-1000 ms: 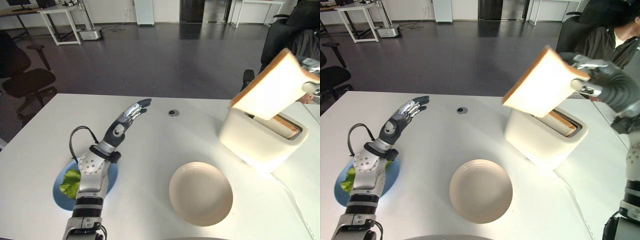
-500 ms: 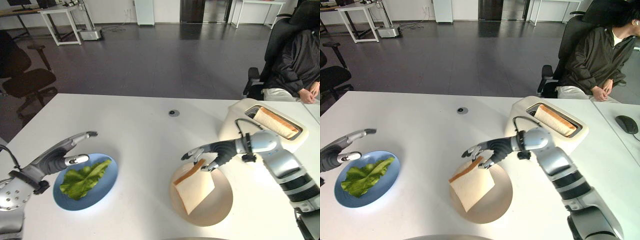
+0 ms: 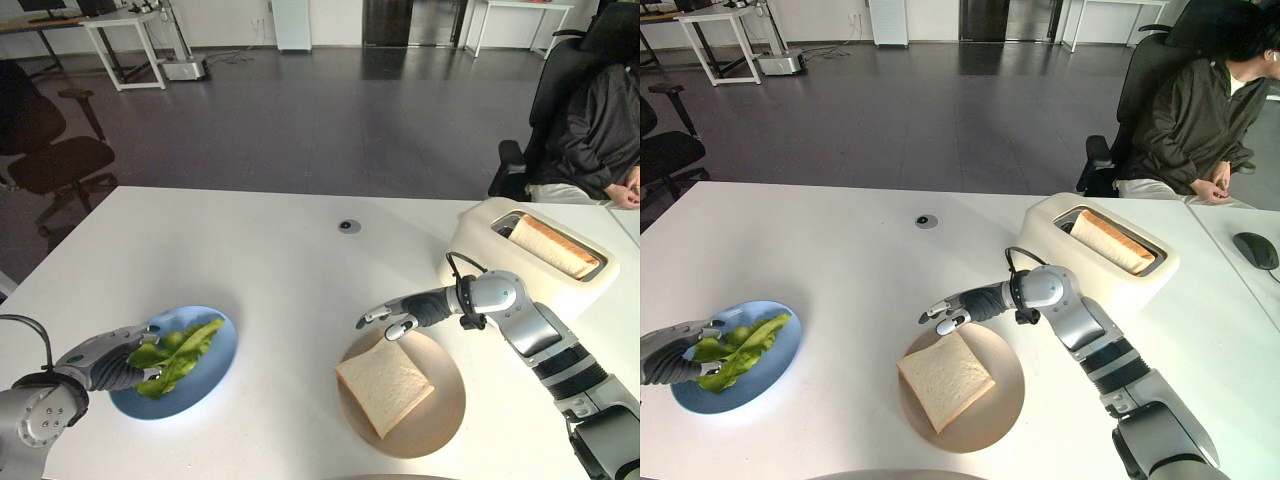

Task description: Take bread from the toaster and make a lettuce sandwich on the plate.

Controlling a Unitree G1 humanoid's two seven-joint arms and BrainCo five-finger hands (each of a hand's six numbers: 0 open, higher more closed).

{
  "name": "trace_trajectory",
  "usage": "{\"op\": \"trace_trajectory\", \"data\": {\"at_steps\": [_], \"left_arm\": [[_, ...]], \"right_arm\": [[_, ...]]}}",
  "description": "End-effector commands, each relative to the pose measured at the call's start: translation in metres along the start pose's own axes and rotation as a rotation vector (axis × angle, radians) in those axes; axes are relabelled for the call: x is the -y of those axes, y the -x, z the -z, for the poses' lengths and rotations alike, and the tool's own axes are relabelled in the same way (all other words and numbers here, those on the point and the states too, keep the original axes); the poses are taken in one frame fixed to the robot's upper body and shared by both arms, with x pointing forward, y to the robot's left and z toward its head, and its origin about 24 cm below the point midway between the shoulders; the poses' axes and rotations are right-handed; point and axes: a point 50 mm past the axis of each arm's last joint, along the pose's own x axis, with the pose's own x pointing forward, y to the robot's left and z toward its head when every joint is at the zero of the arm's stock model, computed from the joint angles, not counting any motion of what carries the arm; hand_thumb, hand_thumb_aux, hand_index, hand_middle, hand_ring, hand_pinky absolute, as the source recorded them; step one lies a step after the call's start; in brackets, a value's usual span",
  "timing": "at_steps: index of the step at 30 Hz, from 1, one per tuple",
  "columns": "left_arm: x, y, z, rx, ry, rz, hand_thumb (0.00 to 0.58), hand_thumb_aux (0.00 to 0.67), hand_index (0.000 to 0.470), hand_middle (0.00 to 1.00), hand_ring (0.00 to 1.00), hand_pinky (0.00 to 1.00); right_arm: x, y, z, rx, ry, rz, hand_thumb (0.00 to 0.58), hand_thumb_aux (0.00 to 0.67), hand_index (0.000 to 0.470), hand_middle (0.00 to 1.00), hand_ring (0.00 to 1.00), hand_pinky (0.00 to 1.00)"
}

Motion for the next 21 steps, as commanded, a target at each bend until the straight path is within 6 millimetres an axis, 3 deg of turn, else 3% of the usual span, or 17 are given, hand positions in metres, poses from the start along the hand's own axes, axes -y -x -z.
{"op": "trace_trajectory", "data": {"at_steps": [1, 4, 6, 8, 9, 10, 11, 12, 13, 14, 15, 16, 21], "left_arm": [[0.002, -0.008, -0.002, -0.006, -0.065, -0.011, 0.535, 0.483, 0.339, 0.0, 0.0, 0.0], [0.004, -0.01, -0.002, -0.013, -0.086, -0.015, 0.559, 0.541, 0.38, 0.0, 0.0, 0.0], [0.007, -0.011, -0.001, -0.019, -0.091, -0.015, 0.549, 0.515, 0.361, 0.0, 0.0, 0.0], [0.01, -0.011, 0.0, -0.026, -0.094, -0.015, 0.443, 0.344, 0.241, 0.0, 0.0, 0.0], [0.011, -0.011, -0.001, -0.029, -0.093, -0.015, 0.291, 0.197, 0.138, 0.0, 0.0, 0.0], [0.012, -0.012, -0.002, -0.028, -0.091, -0.017, 0.148, 0.092, 0.065, 0.0, 0.0, 0.0], [0.013, -0.012, -0.003, -0.024, -0.087, -0.017, 0.049, 0.029, 0.02, 0.0, 0.0, 0.0], [0.014, -0.013, -0.005, -0.016, -0.084, -0.014, 0.066, 0.039, 0.028, 0.0, 0.0, 0.0], [0.015, -0.015, -0.008, -0.007, -0.081, -0.011, 0.183, 0.116, 0.081, 0.0, 0.0, 0.0], [0.016, -0.016, -0.009, -0.002, -0.081, -0.007, 0.438, 0.339, 0.238, 0.0, 0.0, 0.0], [0.017, -0.017, -0.01, 0.001, -0.082, -0.005, 0.545, 0.504, 0.354, 0.0, 0.0, 0.0], [0.018, -0.017, -0.01, 0.003, -0.084, -0.003, 0.58, 0.67, 0.47, 0.0, 0.0, 0.0], [0.017, -0.019, -0.011, 0.013, -0.094, -0.023, 0.58, 0.67, 0.47, 0.0, 0.0, 0.0]], "right_arm": [[0.004, 0.009, -0.007, 0.028, 0.026, 0.006, 0.0, 0.0, 0.0, 0.0, 0.0, 0.0], [0.004, 0.011, -0.01, 0.044, 0.039, 0.003, 0.0, 0.0, 0.0, 0.0, 0.0, 0.0], [0.005, 0.012, -0.013, 0.054, 0.044, 0.008, 0.0, 0.0, 0.0, 0.0, 0.0, 0.0], [0.007, 0.013, -0.015, 0.063, 0.046, 0.012, 0.0, 0.0, 0.0, 0.0, 0.0, 0.0], [0.008, 0.014, -0.015, 0.066, 0.047, 0.015, 0.0, 0.0, 0.0, 0.0, 0.0, 0.0], [0.008, 0.015, -0.016, 0.067, 0.047, 0.019, 0.0, 0.0, 0.0, 0.0, 0.0, 0.0], [0.009, 0.016, -0.016, 0.068, 0.047, 0.021, 0.0, 0.0, 0.0, 0.0, 0.0, 0.0], [0.008, 0.016, -0.016, 0.068, 0.046, 0.023, 0.0, 0.0, 0.0, 0.0, 0.0, 0.0], [0.008, 0.017, -0.016, 0.069, 0.046, 0.025, 0.0, 0.0, 0.0, 0.0, 0.0, 0.0], [0.008, 0.017, -0.016, 0.07, 0.045, 0.027, 0.0, 0.0, 0.0, 0.0, 0.0, 0.0], [0.008, 0.017, -0.017, 0.071, 0.045, 0.029, 0.0, 0.0, 0.0, 0.0, 0.0, 0.0], [0.009, 0.017, -0.017, 0.072, 0.046, 0.032, 0.0, 0.0, 0.0, 0.0, 0.0, 0.0], [0.01, 0.019, -0.018, 0.077, 0.048, 0.049, 0.0, 0.0, 0.0, 0.0, 0.0, 0.0]]}}
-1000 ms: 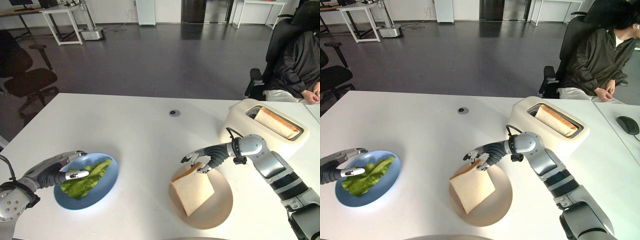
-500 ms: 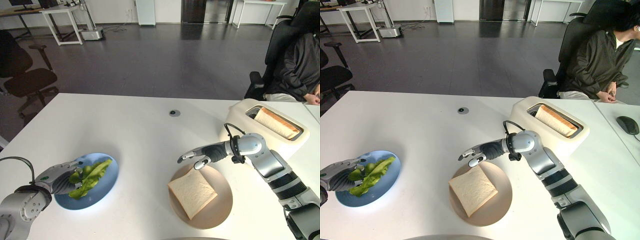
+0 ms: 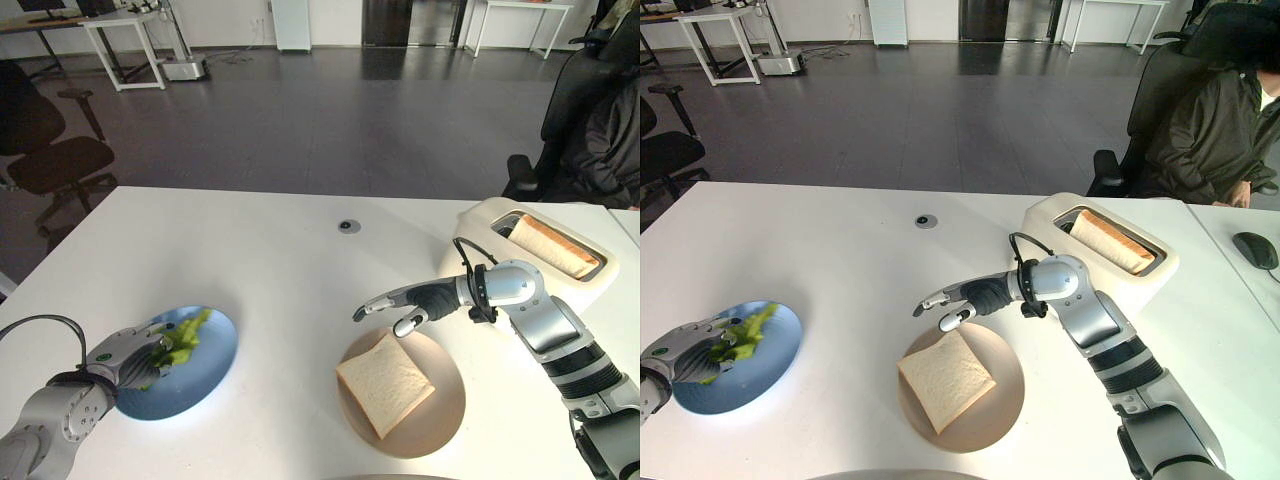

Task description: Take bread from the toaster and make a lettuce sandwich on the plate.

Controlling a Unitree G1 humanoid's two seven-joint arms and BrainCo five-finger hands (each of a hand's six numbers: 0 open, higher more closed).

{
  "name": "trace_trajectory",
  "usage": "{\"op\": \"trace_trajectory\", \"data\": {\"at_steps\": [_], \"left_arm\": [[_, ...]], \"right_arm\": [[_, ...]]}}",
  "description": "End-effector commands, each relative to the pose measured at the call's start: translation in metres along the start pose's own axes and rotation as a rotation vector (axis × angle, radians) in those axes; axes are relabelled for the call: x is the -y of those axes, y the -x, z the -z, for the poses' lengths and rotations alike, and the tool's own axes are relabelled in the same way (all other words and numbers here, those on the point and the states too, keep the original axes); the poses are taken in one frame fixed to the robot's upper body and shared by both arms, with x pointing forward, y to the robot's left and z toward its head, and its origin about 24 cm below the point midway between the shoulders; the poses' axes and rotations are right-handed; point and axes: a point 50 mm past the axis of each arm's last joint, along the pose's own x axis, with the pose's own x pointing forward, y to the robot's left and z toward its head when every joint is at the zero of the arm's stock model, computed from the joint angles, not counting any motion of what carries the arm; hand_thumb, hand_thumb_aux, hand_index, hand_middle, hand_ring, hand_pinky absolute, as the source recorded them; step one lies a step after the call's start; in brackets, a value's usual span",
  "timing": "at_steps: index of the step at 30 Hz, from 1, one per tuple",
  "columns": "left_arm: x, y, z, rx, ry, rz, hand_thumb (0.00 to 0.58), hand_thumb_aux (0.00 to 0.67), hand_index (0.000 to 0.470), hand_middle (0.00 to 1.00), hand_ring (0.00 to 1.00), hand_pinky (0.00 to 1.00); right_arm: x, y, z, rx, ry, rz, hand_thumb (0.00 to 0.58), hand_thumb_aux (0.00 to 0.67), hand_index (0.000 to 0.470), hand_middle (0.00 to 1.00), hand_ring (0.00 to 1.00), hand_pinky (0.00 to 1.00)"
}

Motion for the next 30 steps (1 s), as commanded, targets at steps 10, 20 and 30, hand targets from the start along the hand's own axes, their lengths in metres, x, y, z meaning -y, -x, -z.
{"op": "trace_trajectory", "data": {"at_steps": [10, 20, 30], "left_arm": [[-0.042, 0.017, 0.0, 0.055, -0.015, -0.204, 0.58, 0.67, 0.47, 0.0, 0.0, 0.0], [-0.097, 0.051, -0.118, 0.662, 0.083, -0.405, 0.58, 0.67, 0.47, 0.0, 0.0, 0.0], [-0.036, 0.023, -0.249, 1.032, -0.041, -0.249, 0.58, 0.67, 0.47, 0.0, 0.0, 0.0]], "right_arm": [[0.006, 0.009, -0.002, 0.01, -0.009, 0.056, 0.0, 0.0, 0.0, 0.0, 0.0, 0.0], [0.012, 0.046, 0.006, -0.025, -0.023, 0.195, 0.0, 0.0, 0.0, 0.0, 0.0, 0.0], [0.024, 0.105, 0.012, -0.12, -0.025, 0.505, 0.0, 0.0, 0.0, 0.0, 0.0, 0.0]]}}
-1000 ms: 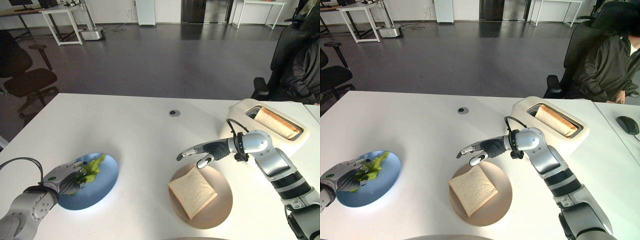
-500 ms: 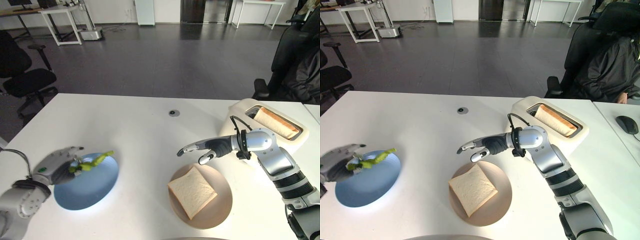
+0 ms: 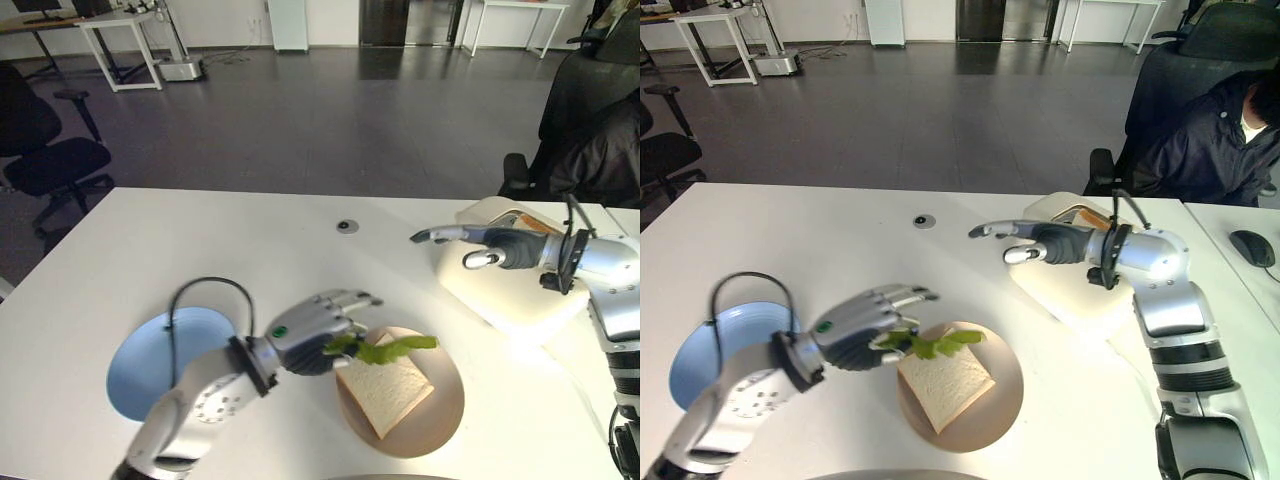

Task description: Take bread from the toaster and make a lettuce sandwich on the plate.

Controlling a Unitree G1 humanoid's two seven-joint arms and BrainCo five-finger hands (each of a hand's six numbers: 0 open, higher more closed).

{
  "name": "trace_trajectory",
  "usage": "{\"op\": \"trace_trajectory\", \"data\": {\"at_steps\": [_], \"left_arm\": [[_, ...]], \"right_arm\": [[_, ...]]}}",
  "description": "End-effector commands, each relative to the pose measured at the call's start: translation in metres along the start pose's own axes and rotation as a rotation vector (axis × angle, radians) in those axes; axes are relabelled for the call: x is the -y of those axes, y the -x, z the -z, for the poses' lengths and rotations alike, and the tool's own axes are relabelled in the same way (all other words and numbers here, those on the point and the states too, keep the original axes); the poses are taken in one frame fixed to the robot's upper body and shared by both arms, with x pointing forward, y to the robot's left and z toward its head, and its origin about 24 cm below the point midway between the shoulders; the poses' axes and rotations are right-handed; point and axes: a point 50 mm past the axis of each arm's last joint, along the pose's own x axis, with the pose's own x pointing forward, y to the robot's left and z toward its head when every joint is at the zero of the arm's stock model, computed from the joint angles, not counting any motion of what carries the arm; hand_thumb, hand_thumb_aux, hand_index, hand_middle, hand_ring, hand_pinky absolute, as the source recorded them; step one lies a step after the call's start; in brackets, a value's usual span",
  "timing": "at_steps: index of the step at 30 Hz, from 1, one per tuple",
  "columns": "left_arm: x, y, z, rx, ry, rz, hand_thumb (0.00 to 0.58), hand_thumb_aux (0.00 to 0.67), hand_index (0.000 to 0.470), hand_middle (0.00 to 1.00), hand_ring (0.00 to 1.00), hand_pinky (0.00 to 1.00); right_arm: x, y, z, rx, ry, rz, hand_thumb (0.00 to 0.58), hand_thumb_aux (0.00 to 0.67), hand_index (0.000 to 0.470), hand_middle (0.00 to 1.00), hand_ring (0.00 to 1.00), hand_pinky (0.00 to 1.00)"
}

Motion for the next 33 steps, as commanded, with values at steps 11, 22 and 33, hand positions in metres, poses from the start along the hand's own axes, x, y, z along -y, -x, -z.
{"op": "trace_trajectory", "data": {"at_steps": [11, 22, 33], "left_arm": [[0.043, -0.008, 0.002, -0.015, -0.113, 0.124, 0.58, 0.67, 0.47, 0.02, 0.02, 0.02], [0.008, -0.025, -0.009, 0.099, -0.243, -0.099, 0.58, 0.67, 0.47, 0.03, 0.03, 0.03], [0.038, -0.03, 0.009, 0.087, -0.346, 0.002, 0.58, 0.67, 0.47, 0.04, 0.04, 0.04]], "right_arm": [[-0.024, -0.003, 0.0, 0.007, -0.03, -0.053, 0.0, 0.0, 0.0, 0.0, 0.0, 0.0], [-0.029, -0.005, 0.0, 0.02, -0.039, -0.068, 0.0, 0.0, 0.0, 0.0, 0.0, 0.0], [-0.035, -0.007, 0.0, 0.036, -0.048, -0.092, 0.0, 0.0, 0.0, 0.0, 0.0, 0.0]]}}
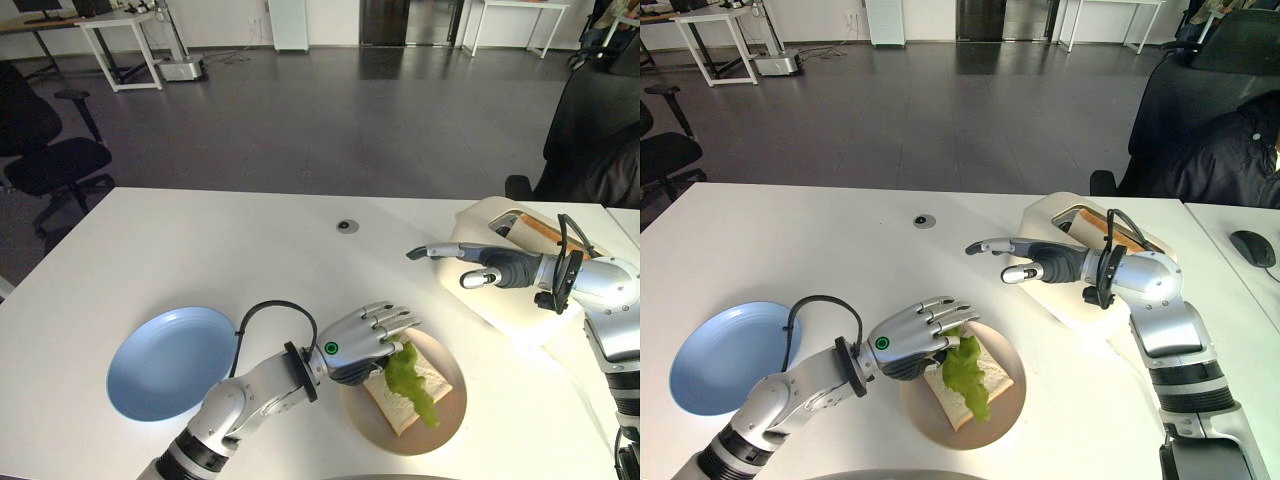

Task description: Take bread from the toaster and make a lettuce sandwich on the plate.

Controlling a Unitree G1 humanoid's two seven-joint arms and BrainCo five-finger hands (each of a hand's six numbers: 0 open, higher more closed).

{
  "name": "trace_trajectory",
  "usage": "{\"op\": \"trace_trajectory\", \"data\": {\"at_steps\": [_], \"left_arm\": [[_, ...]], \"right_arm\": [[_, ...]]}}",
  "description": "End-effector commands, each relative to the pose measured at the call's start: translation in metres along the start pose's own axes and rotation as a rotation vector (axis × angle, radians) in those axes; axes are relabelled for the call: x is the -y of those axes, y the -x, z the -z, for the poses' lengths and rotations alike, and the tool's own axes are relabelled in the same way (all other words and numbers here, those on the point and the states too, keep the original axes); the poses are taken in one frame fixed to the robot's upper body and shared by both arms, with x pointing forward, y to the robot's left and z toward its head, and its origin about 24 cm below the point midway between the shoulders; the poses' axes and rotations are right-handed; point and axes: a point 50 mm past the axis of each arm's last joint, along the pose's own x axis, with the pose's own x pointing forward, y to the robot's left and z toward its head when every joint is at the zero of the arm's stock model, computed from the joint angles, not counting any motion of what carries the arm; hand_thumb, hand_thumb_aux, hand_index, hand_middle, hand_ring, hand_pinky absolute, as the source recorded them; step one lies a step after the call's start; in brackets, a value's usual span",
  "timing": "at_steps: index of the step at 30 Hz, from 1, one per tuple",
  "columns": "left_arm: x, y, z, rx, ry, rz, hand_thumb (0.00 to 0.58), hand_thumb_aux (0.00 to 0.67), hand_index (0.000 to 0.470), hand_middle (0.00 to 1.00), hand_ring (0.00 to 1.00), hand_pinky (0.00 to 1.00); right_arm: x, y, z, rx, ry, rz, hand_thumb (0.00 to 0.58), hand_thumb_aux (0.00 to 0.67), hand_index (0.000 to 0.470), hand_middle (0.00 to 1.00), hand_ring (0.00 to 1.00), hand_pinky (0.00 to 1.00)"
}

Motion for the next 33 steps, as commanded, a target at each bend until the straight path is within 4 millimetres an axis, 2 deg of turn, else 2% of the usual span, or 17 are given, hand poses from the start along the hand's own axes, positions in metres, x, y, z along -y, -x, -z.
{"op": "trace_trajectory", "data": {"at_steps": [1, 2, 3, 4, 5, 6, 14, 17, 19, 21, 25, 28, 29, 30, 31, 32, 33], "left_arm": [[0.015, 0.002, 0.001, 0.013, -0.035, 0.065, 0.58, 0.67, 0.47, 0.04, 0.04, 0.04], [0.017, 0.002, 0.0, 0.016, -0.036, 0.072, 0.58, 0.67, 0.47, 0.04, 0.04, 0.04], [0.018, 0.003, -0.001, 0.018, -0.035, 0.076, 0.573, 0.596, 0.418, 0.05, 0.05, 0.05], [0.018, 0.004, -0.001, 0.018, -0.036, 0.076, 0.466, 0.373, 0.262, 0.05, 0.05, 0.05], [0.018, 0.005, 0.0, 0.014, -0.037, 0.072, 0.172, 0.108, 0.076, 0.05, 0.05, 0.05], [0.016, 0.006, 0.001, 0.006, -0.038, 0.068, 0.0, 0.0, 0.0, 0.05, 0.05, 0.05], [-0.002, 0.027, 0.018, -0.056, -0.102, 0.051, 0.0, 0.0, 0.0, 0.03, 0.03, 0.03], [-0.017, 0.038, 0.023, -0.074, -0.045, -0.021, 0.0, 0.0, 0.0, 0.03, 0.03, 0.03], [-0.024, 0.04, 0.026, -0.092, 0.138, -0.139, 0.018, 0.011, 0.007, 0.02, 0.02, 0.02], [-0.025, 0.042, 0.035, -0.122, 0.404, -0.285, 0.0, 0.0, 0.0, 0.0, 0.0, 0.0], [-0.021, 0.042, 0.061, -0.141, 0.903, -0.516, 0.0, 0.0, 0.0, 0.0, 0.0, 0.0], [-0.026, 0.046, 0.075, -0.101, 1.068, -0.611, 0.0, 0.0, 0.0, 0.0, 0.0, 0.0], [-0.028, 0.047, 0.077, -0.093, 1.086, -0.626, 0.0, 0.0, 0.0, 0.0, 0.0, 0.0], [-0.029, 0.049, 0.079, -0.087, 1.096, -0.633, 0.0, 0.0, 0.0, 0.0, 0.0, 0.0], [-0.03, 0.05, 0.08, -0.083, 1.1, -0.636, 0.0, 0.0, 0.0, 0.0, 0.0, 0.0], [-0.03, 0.051, 0.08, -0.079, 1.104, -0.637, 0.0, 0.0, 0.0, 0.0, 0.0, 0.0], [-0.031, 0.052, 0.081, -0.075, 1.106, -0.636, 0.0, 0.0, 0.0, 0.0, 0.0, 0.0]], "right_arm": [[-0.005, -0.002, 0.0, 0.017, -0.011, -0.022, 0.0, 0.0, 0.0, 0.0, 0.0, 0.0], [-0.005, -0.002, -0.001, 0.018, -0.011, -0.025, 0.0, 0.0, 0.0, 0.0, 0.0, 0.0], [-0.006, -0.002, -0.001, 0.019, -0.01, -0.028, 0.0, 0.0, 0.0, 0.0, 0.0, 0.0], [-0.006, -0.002, -0.001, 0.02, -0.009, -0.031, 0.0, 0.0, 0.0, 0.0, 0.0, 0.0], [-0.006, -0.002, -0.001, 0.021, -0.008, -0.035, 0.0, 0.0, 0.0, 0.0, 0.0, 0.0], [-0.007, -0.002, -0.001, 0.022, -0.007, -0.039, 0.0, 0.0, 0.0, 0.0, 0.0, 0.0], [-0.006, -0.001, -0.002, 0.028, 0.006, -0.03, 0.0, 0.0, 0.0, 0.0, 0.0, 0.0], [0.026, 0.02, -0.021, 0.058, 0.138, 0.265, 0.0, 0.0, 0.0, 0.0, 0.0, 0.0], [0.042, 0.048, -0.032, -0.007, 0.277, 0.43, 0.0, 0.0, 0.0, 0.0, 0.0, 0.0], [0.05, 0.077, -0.03, -0.143, 0.386, 0.52, 0.0, 0.0, 0.0, 0.0, 0.0, 0.0], [0.044, 0.113, 0.015, -0.553, 0.496, 0.488, 0.0, 0.0, 0.0, 0.0, 0.0, 0.0], [0.029, 0.124, 0.048, -0.73, 0.475, 0.416, 0.0, 0.0, 0.0, 0.0, 0.0, 0.0], [0.027, 0.124, 0.053, -0.756, 0.475, 0.406, 0.049, 0.029, 0.02, 0.0, 0.0, 0.0], [0.026, 0.124, 0.058, -0.772, 0.476, 0.398, 0.164, 0.102, 0.072, 0.0, 0.0, 0.0], [0.024, 0.123, 0.063, -0.791, 0.469, 0.384, 0.316, 0.218, 0.153, 0.0, 0.0, 0.0], [0.023, 0.122, 0.066, -0.803, 0.464, 0.371, 0.436, 0.336, 0.236, 0.0, 0.0, 0.0], [0.021, 0.12, 0.069, -0.808, 0.456, 0.36, 0.474, 0.384, 0.269, 0.0, 0.0, 0.0]]}}
